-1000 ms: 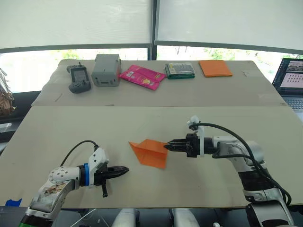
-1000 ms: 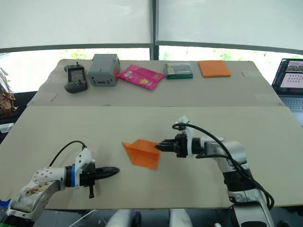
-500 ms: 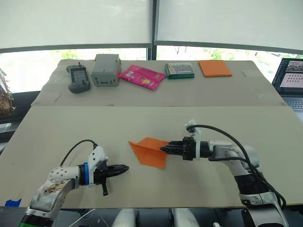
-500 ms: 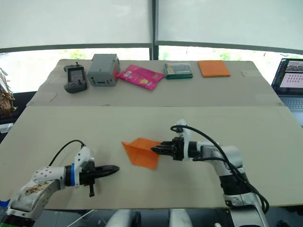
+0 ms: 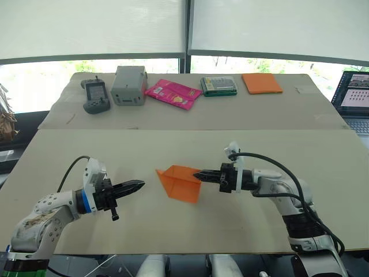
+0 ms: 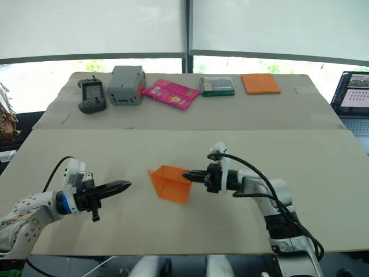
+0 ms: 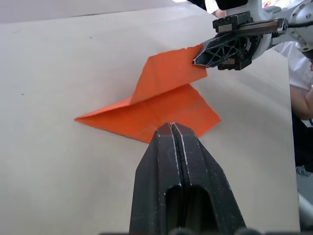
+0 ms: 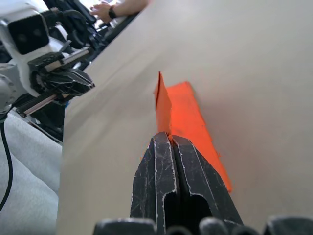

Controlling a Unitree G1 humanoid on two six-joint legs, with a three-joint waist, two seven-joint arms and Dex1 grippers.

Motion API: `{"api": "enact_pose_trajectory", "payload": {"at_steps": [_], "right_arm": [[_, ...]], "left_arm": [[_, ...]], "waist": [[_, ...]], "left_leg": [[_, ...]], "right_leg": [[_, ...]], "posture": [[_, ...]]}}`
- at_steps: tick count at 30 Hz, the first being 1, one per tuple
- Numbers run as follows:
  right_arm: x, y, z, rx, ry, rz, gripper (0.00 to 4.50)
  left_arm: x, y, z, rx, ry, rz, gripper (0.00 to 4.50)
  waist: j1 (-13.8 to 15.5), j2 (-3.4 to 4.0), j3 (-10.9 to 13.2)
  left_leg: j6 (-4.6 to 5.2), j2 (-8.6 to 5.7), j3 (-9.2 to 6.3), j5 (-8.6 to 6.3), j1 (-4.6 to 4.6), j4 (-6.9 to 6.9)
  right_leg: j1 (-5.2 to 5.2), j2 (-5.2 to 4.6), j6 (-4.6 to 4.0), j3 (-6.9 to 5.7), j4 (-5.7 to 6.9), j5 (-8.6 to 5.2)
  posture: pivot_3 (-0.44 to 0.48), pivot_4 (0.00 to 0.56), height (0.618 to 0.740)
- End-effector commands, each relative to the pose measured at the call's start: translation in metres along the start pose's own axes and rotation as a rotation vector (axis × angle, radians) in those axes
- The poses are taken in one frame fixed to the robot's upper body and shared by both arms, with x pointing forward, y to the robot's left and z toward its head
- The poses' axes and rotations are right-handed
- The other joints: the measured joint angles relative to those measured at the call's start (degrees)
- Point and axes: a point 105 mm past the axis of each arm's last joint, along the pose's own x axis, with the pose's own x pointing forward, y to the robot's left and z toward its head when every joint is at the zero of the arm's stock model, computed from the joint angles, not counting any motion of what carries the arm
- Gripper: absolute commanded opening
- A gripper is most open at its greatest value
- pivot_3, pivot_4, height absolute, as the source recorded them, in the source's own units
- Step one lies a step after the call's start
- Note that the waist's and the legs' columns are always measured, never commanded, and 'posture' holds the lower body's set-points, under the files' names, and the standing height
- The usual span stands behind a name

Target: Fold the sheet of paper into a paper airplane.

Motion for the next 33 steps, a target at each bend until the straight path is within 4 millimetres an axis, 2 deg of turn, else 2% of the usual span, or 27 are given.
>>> {"api": "enact_pose_trajectory", "payload": {"at_steps": [1,4,8,11,13,15,18,24,27,31,33], "right_arm": [[0.001,0.01,0.042,-0.221,-0.093,0.034,0.03],[0.002,0.008,0.061,-0.525,-0.094,0.008,0.03],[0.008,0.014,0.077,-1.081,-0.076,0.016,0.03],[0.01,0.017,0.071,-1.468,-0.107,0.019,0.03],[0.008,0.016,0.057,-1.78,-0.075,0.022,0.03],[0.002,0.017,0.035,-1.954,-0.079,0.082,0.03],[-0.008,0.013,0.012,-2.018,-0.114,0.095,0.03],[-0.018,-0.002,-0.033,-1.997,0.005,0.163,0.03],[-0.023,-0.007,-0.04,-1.993,0.025,0.163,0.03],[-0.034,-0.009,-0.037,-1.99,0.024,0.15,1.3],[-0.04,-0.005,-0.026,-2.008,-0.002,0.13,1.96]], "left_arm": [[-0.003,-0.001,0.013,0.021,-0.021,-0.01,0.0],[-0.004,0.0,0.014,0.014,-0.021,-0.011,0.0],[-0.004,0.002,0.015,0.009,-0.018,-0.01,0.0],[-0.003,0.003,0.015,0.011,-0.016,-0.006,0.0],[-0.003,0.005,0.015,0.014,-0.014,-0.001,0.0],[-0.002,0.005,0.015,0.014,-0.013,0.0,0.0],[-0.001,0.004,0.013,0.014,-0.002,-0.005,0.0],[0.003,0.003,0.011,0.012,0.002,-0.016,0.0],[0.004,0.003,0.011,0.012,0.002,-0.022,0.0],[0.007,0.002,0.009,0.009,0.003,-0.031,0.0],[0.007,0.002,0.008,0.008,0.004,-0.034,0.0]], "waist": [[-0.08,0.01,0.01],[-0.11,0.01,0.01],[-0.17,0.01,0.01],[-0.22,0.01,0.01],[-0.15,0.01,0.01],[-0.08,-0.01,0.02],[-0.16,-0.02,0.02],[-0.57,-0.03,0.03],[-0.99,-0.03,0.03],[-1.13,-0.04,0.03],[-1.25,-0.06,0.04]], "left_leg": [[0.0,-0.01,0.0,0.0,0.01,0.0],[-0.03,-0.01,0.01,0.01,0.02,0.0],[-0.06,-0.03,0.03,0.03,0.03,-0.01],[-0.11,-0.04,0.04,0.06,0.04,-0.01],[-0.15,-0.05,0.03,0.08,0.06,-0.01],[-0.18,-0.12,0.06,0.1,0.04,0.0],[-0.29,-0.14,0.07,0.17,0.06,-0.01],[-0.4,-0.12,0.09,0.24,0.22,-0.02],[-0.4,-0.09,0.09,0.24,0.33,-0.03],[-0.38,-0.09,0.09,0.23,0.38,-0.04],[-0.36,-0.1,0.1,0.23,0.35,-0.03]], "right_leg": [[0.0,0.0,0.0,0.0,0.0,0.0],[-0.03,0.02,0.0,0.0,0.06,0.0],[-0.04,0.05,0.0,-0.02,0.05,0.0],[-0.05,0.04,0.0,-0.01,0.07,0.0],[-0.02,0.03,0.0,-0.02,0.09,0.0],[-0.11,-0.04,0.0,0.0,0.24,0.0],[-0.15,-0.03,0.0,0.02,0.35,-0.01],[-0.1,0.04,-0.08,0.13,0.54,-0.05],[0.0,0.08,-0.11,0.16,0.57,-0.07],[0.07,0.07,-0.12,0.17,0.54,-0.07],[0.07,0.06,-0.11,0.19,0.52,-0.07]], "posture": [[0.0,0.15,0.74],[0.0,0.15,0.74],[0.0,0.15,0.74],[0.0,0.15,0.74],[0.0,0.15,0.74],[0.0,0.15,0.74],[0.0,0.15,0.74],[0.0,0.15,0.74],[0.0,0.15,0.74],[0.0,0.15,0.74],[0.0,0.15,0.74]]}}
